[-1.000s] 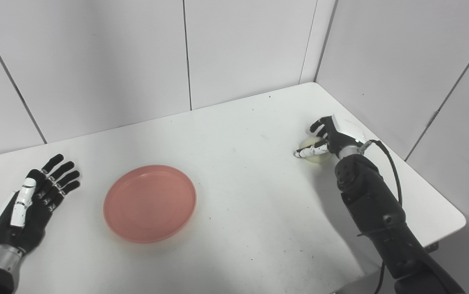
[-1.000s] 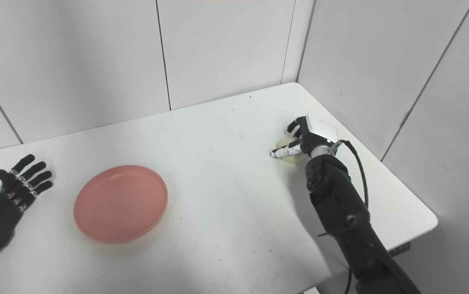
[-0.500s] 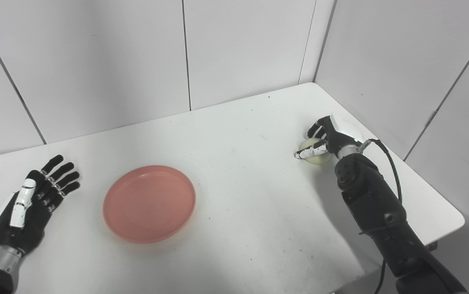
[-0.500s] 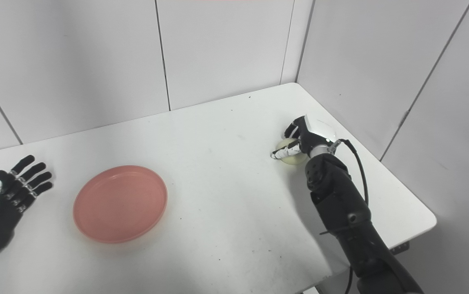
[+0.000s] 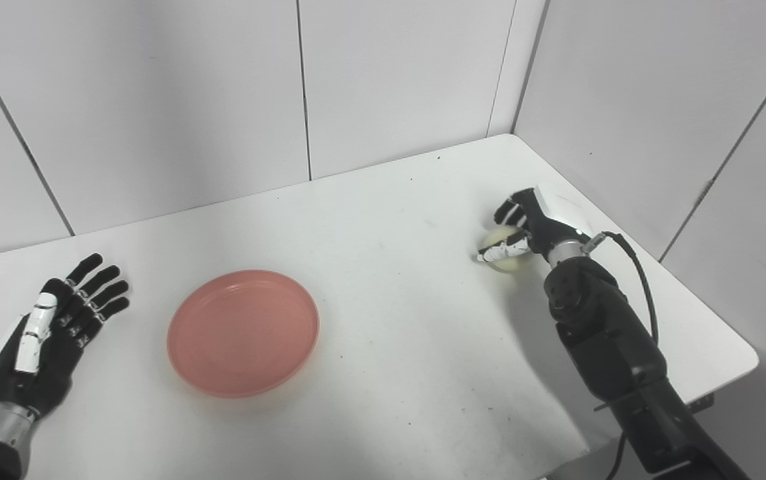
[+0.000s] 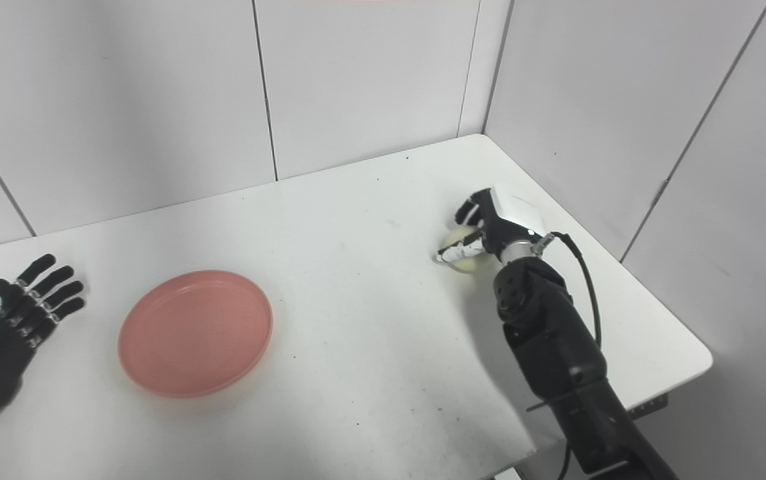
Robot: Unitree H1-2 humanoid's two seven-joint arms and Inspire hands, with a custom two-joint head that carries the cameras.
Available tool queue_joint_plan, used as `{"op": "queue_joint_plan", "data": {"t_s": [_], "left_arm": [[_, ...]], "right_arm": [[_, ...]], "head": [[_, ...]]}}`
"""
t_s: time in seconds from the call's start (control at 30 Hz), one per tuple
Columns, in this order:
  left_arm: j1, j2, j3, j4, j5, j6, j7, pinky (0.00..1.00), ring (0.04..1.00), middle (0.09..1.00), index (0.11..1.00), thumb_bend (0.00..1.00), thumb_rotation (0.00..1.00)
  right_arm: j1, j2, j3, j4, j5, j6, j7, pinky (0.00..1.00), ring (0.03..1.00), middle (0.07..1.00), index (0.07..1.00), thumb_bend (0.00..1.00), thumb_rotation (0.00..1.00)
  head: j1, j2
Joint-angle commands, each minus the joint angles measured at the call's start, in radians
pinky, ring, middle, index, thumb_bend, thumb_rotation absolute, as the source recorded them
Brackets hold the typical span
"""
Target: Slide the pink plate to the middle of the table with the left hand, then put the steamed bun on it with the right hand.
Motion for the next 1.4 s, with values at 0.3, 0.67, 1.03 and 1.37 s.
{"op": "queue_joint_plan", "data": {"t_s": [0.3, 0.67, 1.03, 1.37], "left_arm": [[0.132, -0.062, -0.069, -0.058, 0.066, 0.165, 0.096, 0.88, 0.880, 0.898, 0.896, 0.56, 0.94], [0.159, -0.114, -0.117, -0.165, 0.094, 0.218, 0.176, 0.91, 0.906, 0.918, 0.919, 0.53, 1.00], [0.152, -0.161, -0.144, -0.192, 0.135, 0.252, 0.240, 0.94, 0.912, 0.921, 0.930, 0.52, 1.00], [0.131, -0.186, -0.149, -0.159, 0.162, 0.236, 0.252, 0.93, 0.915, 0.928, 0.933, 0.52, 1.00]], "right_arm": [[-0.072, 0.042, 0.096, -0.209, -0.046, -0.010, 0.072, 0.35, 0.418, 0.473, 0.488, 0.51, 0.13], [-0.131, 0.079, 0.221, -0.268, -0.057, -0.040, 0.115, 0.31, 0.381, 0.453, 0.488, 0.51, 0.12], [-0.210, 0.159, 0.345, -0.236, -0.051, -0.094, 0.142, 0.29, 0.365, 0.441, 0.487, 0.51, 0.12], [-0.261, 0.228, 0.435, -0.162, -0.060, -0.140, 0.148, 0.30, 0.380, 0.462, 0.489, 0.51, 0.12]], "head": [[0.120, -0.020], [0.295, -0.020], [0.436, -0.010], [0.500, -0.010]]}}
